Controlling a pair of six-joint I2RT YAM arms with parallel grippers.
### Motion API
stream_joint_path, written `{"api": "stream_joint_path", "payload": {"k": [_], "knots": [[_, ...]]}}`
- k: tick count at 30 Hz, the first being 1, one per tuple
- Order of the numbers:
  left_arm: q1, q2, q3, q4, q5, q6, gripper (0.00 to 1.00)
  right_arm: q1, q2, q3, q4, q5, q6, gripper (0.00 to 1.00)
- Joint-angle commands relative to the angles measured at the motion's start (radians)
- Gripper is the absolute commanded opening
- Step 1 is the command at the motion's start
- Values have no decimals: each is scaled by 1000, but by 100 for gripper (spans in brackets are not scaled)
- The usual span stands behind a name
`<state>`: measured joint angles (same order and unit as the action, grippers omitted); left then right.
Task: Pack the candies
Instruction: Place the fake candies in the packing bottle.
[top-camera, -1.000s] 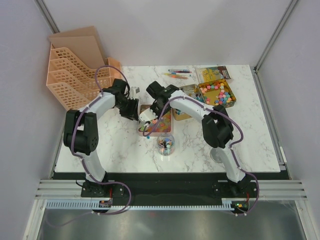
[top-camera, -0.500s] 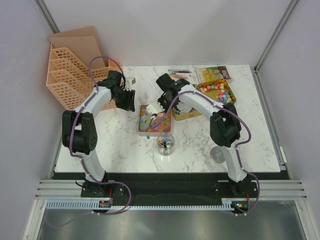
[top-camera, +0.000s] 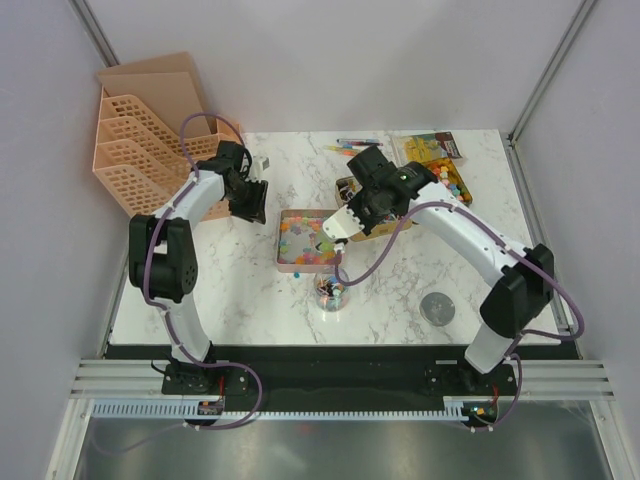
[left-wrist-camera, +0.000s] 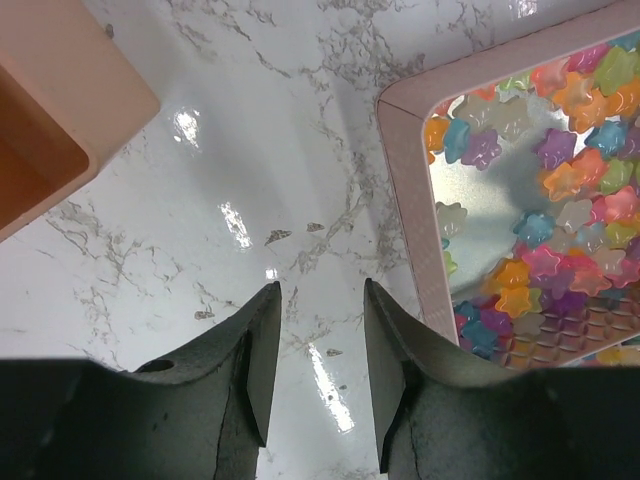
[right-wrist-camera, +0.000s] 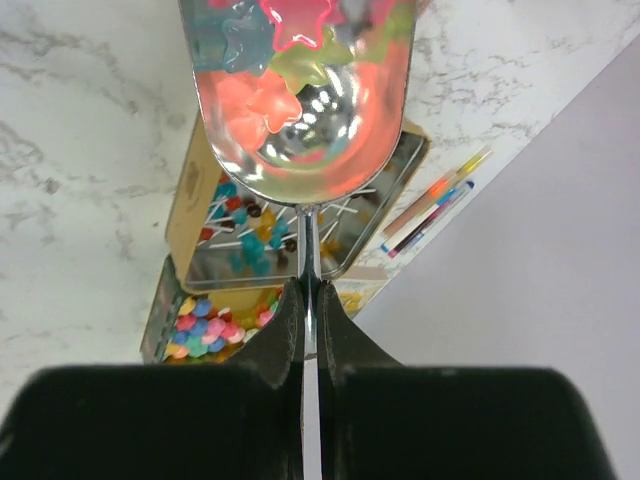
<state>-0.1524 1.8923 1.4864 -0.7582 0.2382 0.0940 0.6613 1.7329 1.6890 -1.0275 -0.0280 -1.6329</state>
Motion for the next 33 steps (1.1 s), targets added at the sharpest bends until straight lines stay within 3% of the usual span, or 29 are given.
{"api": "stream_joint_path", "payload": {"k": [1,12,23,33], "knots": [[4,5,52,0,6,-14,45,17,-81,-64,-46,53,-15,0],[4,2,51,0,24,-28,44,129,-157,-212,10,246,30,0],[4,-18,43,19,16,-48,44,230,-214,-316,132,548,18,0],[5,-7,54,22,44,-69,43,316,-259,-361,115,683,36,0]]}}
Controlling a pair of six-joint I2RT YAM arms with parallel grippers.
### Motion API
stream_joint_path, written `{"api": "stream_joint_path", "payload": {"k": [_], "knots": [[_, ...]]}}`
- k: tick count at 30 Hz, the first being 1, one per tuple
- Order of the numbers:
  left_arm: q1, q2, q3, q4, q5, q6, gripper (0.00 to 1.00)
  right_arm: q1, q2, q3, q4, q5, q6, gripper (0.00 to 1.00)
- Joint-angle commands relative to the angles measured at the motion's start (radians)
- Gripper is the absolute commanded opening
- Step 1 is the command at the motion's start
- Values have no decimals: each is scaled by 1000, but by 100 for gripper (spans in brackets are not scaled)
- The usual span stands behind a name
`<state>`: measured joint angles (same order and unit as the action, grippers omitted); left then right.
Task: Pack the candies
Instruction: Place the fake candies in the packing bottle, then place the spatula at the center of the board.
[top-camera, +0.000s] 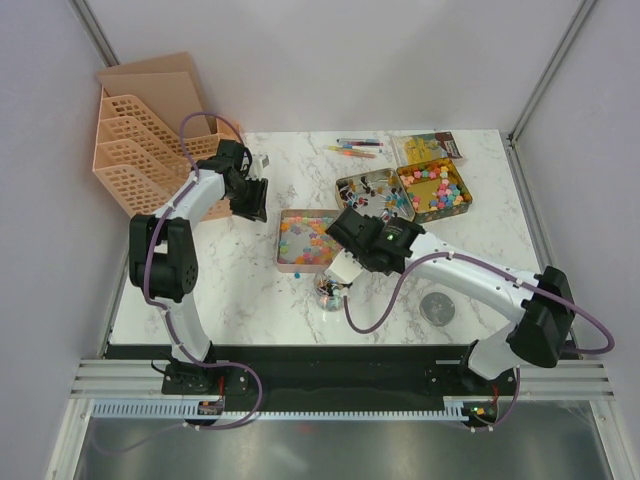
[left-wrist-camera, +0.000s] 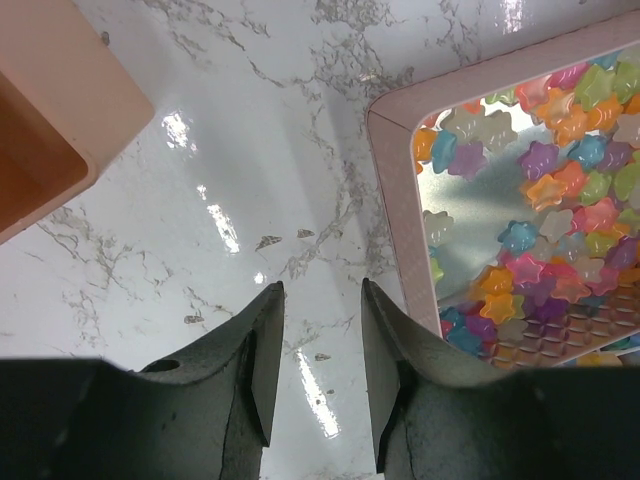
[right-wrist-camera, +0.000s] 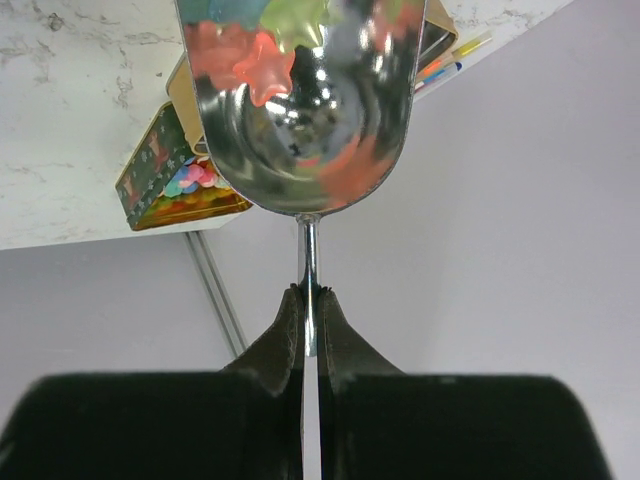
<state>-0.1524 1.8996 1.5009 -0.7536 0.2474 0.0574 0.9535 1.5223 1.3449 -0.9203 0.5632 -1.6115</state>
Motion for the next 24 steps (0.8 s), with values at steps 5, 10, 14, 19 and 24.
{"api": "stream_joint_path", "payload": {"k": [5,10,14,19,24], "knots": [[5,-20,32,25,46,-39,43,83,-65,-16,-48,128,68,0],[5,-30,24,31,59,-48,43,126,-42,-23,-52,219,110,0],[5,-39,30,31,65,-48,43,129,-22,5,-52,253,131,0],[2,-62,9,33,17,-33,43,-56,33,155,-151,170,338,0],[-7,-70,-10,31,-253,-28,44,-358,53,188,-143,-12,507,0]]}}
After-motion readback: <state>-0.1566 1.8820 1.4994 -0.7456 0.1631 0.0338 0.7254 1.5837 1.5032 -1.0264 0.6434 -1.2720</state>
